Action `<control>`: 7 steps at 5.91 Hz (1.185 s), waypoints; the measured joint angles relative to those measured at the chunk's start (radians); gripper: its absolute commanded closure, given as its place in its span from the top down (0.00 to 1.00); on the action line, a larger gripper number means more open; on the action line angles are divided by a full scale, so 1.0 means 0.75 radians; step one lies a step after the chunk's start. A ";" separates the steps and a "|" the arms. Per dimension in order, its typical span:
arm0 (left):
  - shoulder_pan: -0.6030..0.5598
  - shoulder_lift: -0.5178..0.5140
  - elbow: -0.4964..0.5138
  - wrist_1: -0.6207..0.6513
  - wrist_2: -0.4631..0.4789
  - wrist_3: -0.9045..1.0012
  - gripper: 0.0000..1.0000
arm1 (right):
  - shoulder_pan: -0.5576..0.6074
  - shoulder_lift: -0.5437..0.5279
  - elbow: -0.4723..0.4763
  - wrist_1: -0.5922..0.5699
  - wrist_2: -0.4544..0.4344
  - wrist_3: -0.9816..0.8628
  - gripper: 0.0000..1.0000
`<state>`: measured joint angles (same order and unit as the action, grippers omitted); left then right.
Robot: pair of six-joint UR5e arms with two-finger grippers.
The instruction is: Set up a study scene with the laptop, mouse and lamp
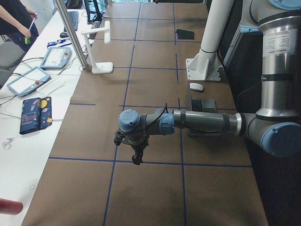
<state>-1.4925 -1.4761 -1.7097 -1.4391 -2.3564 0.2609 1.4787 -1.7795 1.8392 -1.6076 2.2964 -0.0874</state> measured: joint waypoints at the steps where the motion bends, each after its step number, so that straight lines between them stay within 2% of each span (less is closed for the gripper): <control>1: -0.001 0.003 -0.007 0.000 0.008 0.001 1.00 | 0.000 0.000 0.000 0.000 0.000 0.000 1.00; 4: 0.000 -0.010 -0.054 -0.012 0.037 -0.006 1.00 | 0.000 0.001 0.002 0.000 0.000 0.000 1.00; 7: 0.018 -0.170 -0.146 -0.045 0.036 -0.099 1.00 | 0.000 0.003 0.002 0.000 0.000 0.000 1.00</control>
<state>-1.4790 -1.6038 -1.8191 -1.4727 -2.3292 0.1865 1.4788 -1.7774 1.8407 -1.6076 2.2964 -0.0874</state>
